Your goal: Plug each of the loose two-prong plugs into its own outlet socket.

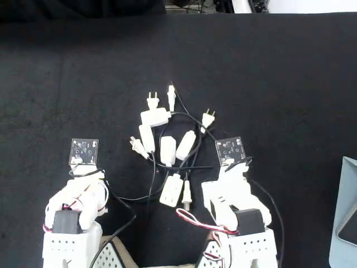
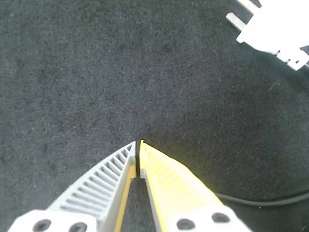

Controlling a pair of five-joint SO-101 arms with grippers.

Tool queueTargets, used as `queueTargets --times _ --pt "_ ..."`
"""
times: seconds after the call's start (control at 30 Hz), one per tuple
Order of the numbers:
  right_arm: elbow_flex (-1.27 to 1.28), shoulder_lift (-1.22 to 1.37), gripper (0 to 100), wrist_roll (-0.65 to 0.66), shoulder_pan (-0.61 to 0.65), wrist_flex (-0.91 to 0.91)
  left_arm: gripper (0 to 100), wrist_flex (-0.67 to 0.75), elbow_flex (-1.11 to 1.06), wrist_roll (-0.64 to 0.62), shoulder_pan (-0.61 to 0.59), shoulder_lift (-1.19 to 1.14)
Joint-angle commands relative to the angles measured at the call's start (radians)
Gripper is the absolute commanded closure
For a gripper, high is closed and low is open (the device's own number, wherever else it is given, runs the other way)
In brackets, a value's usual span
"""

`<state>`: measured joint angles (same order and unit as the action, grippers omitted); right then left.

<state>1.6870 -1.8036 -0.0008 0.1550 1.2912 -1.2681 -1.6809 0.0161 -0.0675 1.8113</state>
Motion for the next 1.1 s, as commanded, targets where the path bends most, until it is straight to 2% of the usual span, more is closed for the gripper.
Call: queueTargets --times 0.0,1.07 --pt "-0.004 -0.074 98.5 -0.002 -0.005 0.006 97 -0.006 -0.019 0.0 0.005 0.006" --pt "-0.004 -0.074 98.5 -0.002 -0.005 0.006 97 -0.006 -0.019 0.0 0.018 0.006"
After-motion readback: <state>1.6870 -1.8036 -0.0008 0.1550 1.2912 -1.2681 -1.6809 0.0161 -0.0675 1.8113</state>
